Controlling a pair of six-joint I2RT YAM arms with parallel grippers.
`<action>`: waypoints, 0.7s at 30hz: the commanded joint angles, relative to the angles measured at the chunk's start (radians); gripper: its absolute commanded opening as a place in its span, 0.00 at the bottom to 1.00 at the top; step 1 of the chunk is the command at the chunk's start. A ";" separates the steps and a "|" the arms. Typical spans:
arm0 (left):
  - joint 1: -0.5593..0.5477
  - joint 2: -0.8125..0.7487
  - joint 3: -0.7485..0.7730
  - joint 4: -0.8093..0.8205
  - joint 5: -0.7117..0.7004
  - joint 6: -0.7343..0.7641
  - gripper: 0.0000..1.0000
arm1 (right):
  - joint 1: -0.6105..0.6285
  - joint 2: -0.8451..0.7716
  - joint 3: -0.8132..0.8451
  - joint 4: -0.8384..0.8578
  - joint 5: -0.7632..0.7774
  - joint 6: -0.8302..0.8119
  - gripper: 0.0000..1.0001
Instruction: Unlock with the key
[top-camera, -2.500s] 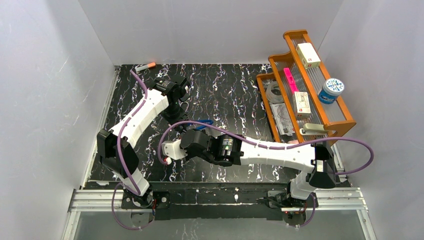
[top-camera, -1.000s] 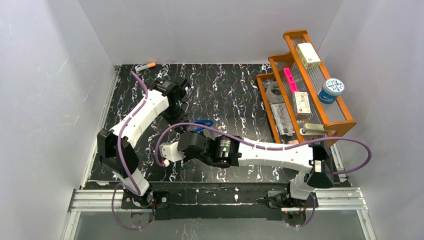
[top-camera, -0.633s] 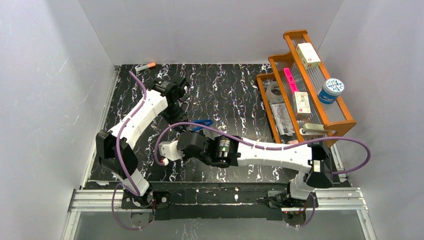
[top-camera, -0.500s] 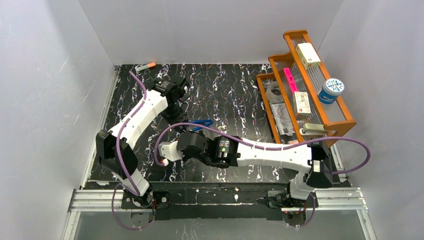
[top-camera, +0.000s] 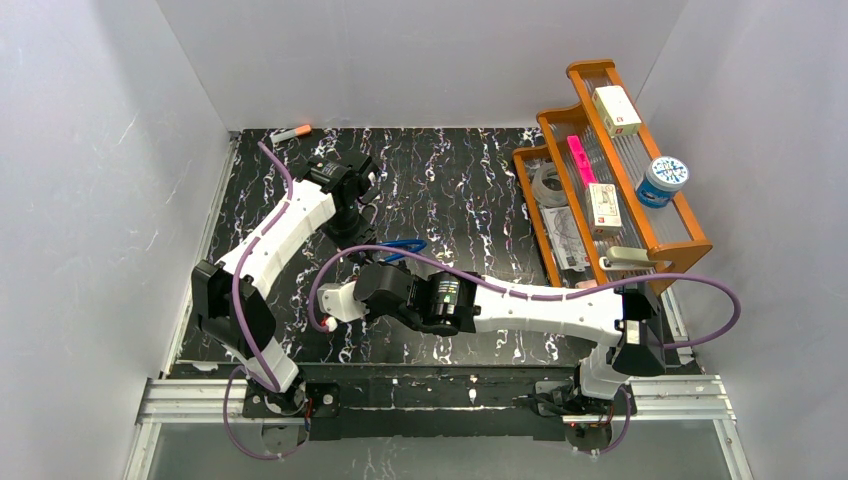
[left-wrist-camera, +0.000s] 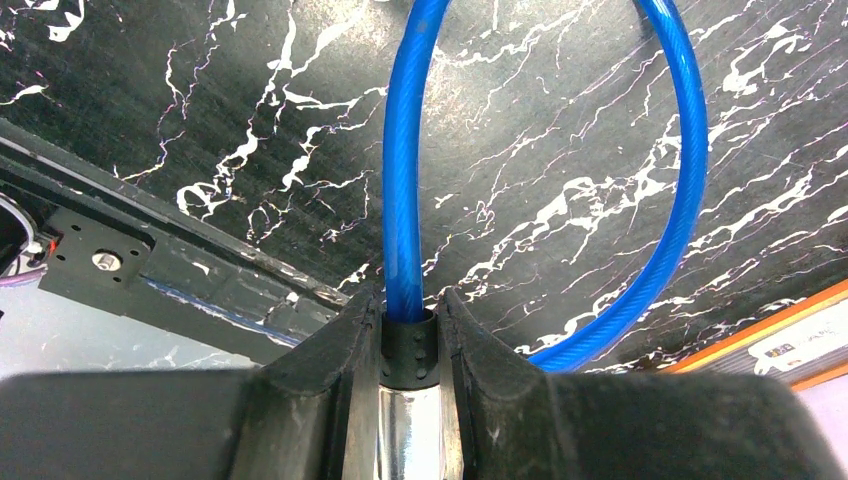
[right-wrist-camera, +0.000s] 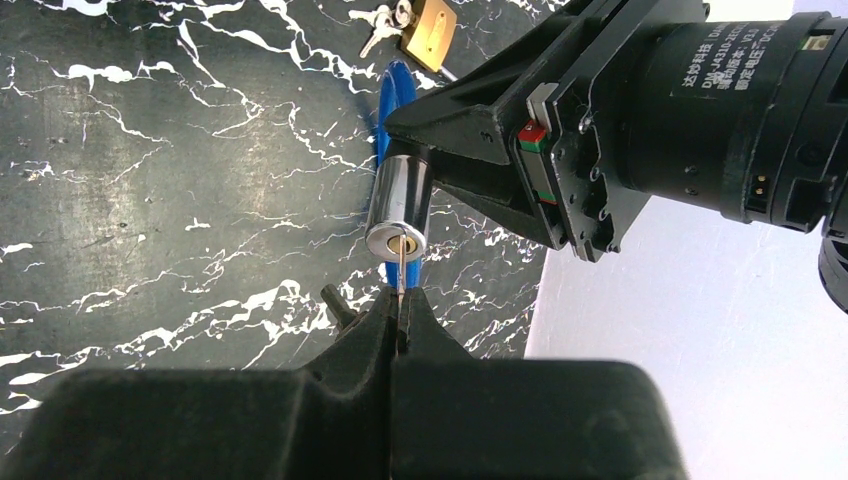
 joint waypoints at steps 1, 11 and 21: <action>0.000 -0.064 -0.003 -0.020 0.001 -0.014 0.00 | -0.011 -0.005 0.000 0.027 0.020 0.002 0.01; -0.001 -0.058 -0.007 -0.021 -0.011 -0.015 0.00 | -0.011 -0.013 -0.007 0.027 0.030 0.001 0.01; 0.000 -0.051 -0.007 -0.022 -0.022 -0.018 0.00 | -0.011 -0.023 -0.004 0.025 0.027 0.003 0.01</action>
